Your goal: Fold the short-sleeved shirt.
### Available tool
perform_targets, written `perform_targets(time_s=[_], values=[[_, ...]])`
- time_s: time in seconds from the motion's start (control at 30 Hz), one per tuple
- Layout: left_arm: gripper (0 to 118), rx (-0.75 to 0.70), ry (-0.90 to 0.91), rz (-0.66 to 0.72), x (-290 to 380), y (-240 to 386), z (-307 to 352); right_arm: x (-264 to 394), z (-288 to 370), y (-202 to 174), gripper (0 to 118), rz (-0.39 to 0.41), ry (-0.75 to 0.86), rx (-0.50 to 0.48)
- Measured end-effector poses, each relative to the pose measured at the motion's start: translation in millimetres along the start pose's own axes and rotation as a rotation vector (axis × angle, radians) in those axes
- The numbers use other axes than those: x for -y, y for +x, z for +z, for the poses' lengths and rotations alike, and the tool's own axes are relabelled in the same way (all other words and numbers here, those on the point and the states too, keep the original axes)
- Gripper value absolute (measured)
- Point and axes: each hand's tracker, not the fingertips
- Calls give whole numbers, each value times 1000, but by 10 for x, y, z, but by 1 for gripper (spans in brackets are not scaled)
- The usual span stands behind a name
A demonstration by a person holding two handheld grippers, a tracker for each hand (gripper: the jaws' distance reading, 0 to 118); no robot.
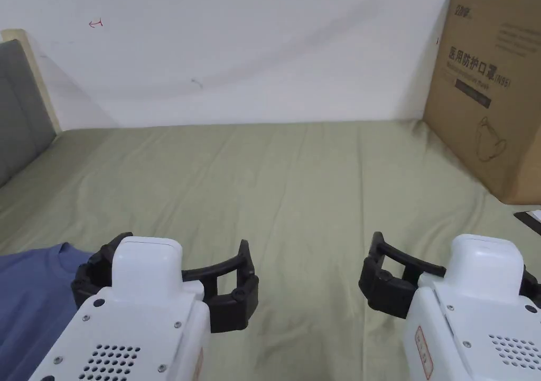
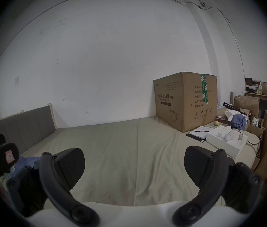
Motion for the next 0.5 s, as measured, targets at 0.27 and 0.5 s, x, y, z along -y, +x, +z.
perform_targets(time_s=[0.27,0.5], values=[[118,38,52,87,-144,-113,35,-113,62,-124,118,78,63,1],[79,32,51,20,-141,-59,92,-119,97,-102,68,31,76,39]])
